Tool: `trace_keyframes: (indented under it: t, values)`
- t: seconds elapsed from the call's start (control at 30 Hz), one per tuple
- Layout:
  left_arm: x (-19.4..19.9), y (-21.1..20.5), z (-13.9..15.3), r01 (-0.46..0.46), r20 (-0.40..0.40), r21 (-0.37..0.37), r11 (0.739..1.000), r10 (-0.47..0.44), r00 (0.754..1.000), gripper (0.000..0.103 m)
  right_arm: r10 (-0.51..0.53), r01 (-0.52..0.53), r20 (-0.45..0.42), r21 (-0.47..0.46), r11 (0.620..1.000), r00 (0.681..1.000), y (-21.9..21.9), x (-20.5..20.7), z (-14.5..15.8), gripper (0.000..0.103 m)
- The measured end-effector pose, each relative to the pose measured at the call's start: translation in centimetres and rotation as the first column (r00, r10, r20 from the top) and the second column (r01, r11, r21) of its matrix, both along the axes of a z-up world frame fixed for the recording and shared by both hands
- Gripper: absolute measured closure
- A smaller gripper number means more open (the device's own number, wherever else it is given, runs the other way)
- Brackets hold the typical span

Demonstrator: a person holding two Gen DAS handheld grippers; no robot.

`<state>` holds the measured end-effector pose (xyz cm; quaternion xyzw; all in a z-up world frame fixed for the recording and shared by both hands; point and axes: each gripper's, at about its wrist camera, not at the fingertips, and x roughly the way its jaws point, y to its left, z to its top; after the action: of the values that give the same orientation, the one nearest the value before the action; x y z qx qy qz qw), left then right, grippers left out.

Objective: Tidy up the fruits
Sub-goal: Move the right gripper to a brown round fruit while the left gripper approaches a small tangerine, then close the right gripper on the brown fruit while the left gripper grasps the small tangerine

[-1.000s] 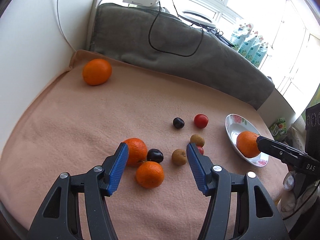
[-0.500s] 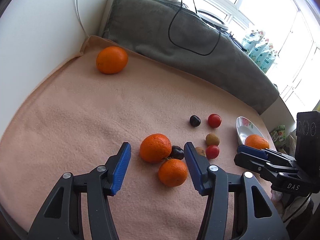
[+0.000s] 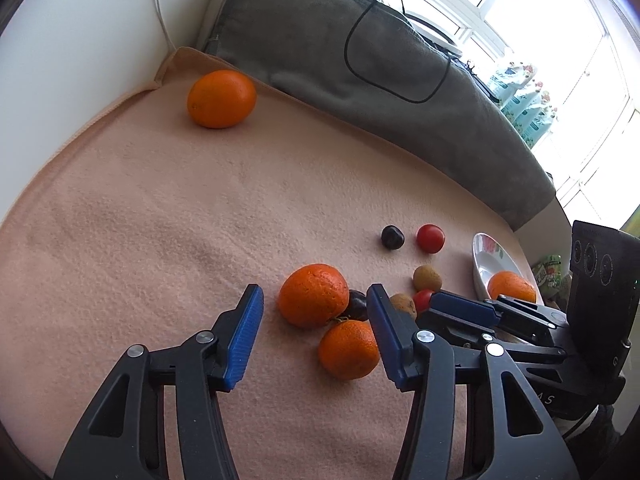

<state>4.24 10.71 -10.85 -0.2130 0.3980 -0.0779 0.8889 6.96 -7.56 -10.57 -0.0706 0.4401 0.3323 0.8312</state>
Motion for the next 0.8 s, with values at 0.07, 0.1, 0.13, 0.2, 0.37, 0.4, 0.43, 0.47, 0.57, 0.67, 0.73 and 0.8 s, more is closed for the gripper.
trace_keyframes:
  t: [0.07,0.1,0.13,0.2,0.37,0.4,0.43,0.47,0.57,0.67,0.73,0.8]
  values:
    - [0.2,0.1,-0.2,0.002,-0.006,-0.008,1.000,-0.002,1.000,0.052,0.008,-0.008,0.008,-0.010,1.000,1.000,0.5,-0.2,0.2,0.069]
    - [0.3,0.2,-0.3,0.003,-0.010,-0.012,1.000,-0.003,1.000,0.052,0.012,-0.012,0.013,-0.017,1.000,1.000,0.8,-0.2,0.2,0.069]
    - [0.4,0.2,-0.4,0.004,-0.013,-0.016,1.000,-0.005,1.000,0.052,0.016,-0.015,0.019,-0.024,1.000,1.000,1.0,-0.2,0.2,0.069]
    - [0.5,0.2,-0.6,0.006,-0.018,-0.019,1.000,-0.007,1.000,0.052,0.022,-0.021,0.029,-0.039,0.999,0.999,1.5,-0.2,0.4,0.069]
    - [1.0,0.4,-1.2,0.010,-0.038,-0.029,1.000,-0.011,0.999,0.057,0.052,-0.049,0.045,-0.073,0.996,0.998,2.0,-0.3,0.2,0.070]
    - [1.1,0.4,-1.3,0.012,-0.039,-0.036,0.999,-0.014,0.999,0.057,0.057,-0.054,0.046,-0.080,0.995,0.997,2.1,-0.3,0.2,0.070]
    - [1.1,0.4,-1.3,0.013,-0.039,-0.040,0.999,-0.015,0.999,0.058,0.063,-0.059,0.045,-0.087,0.994,0.997,2.2,-0.3,0.0,0.070]
    - [1.1,0.4,-1.3,0.014,-0.038,-0.041,0.999,-0.015,0.999,0.058,0.069,-0.064,0.044,-0.095,0.993,0.997,2.4,-0.2,-0.1,0.071]
    - [1.2,0.2,-1.4,0.019,-0.035,-0.047,0.999,-0.021,0.999,0.062,0.074,-0.067,0.049,-0.127,0.990,0.996,2.7,0.1,-0.7,0.075]
    - [1.3,0.1,-1.3,0.020,-0.034,-0.045,0.999,-0.021,0.999,0.063,0.068,-0.061,0.047,-0.139,0.988,0.997,2.8,0.4,-1.0,0.075]
    - [1.3,0.2,-1.3,0.019,-0.033,-0.046,0.999,-0.021,0.999,0.063,0.068,-0.062,0.037,-0.144,0.988,0.997,2.8,0.6,-1.2,0.075]
    - [1.3,0.2,-1.3,0.020,-0.031,-0.046,0.999,-0.021,0.999,0.063,0.069,-0.063,0.037,-0.144,0.988,0.997,2.9,0.6,-1.4,0.076]
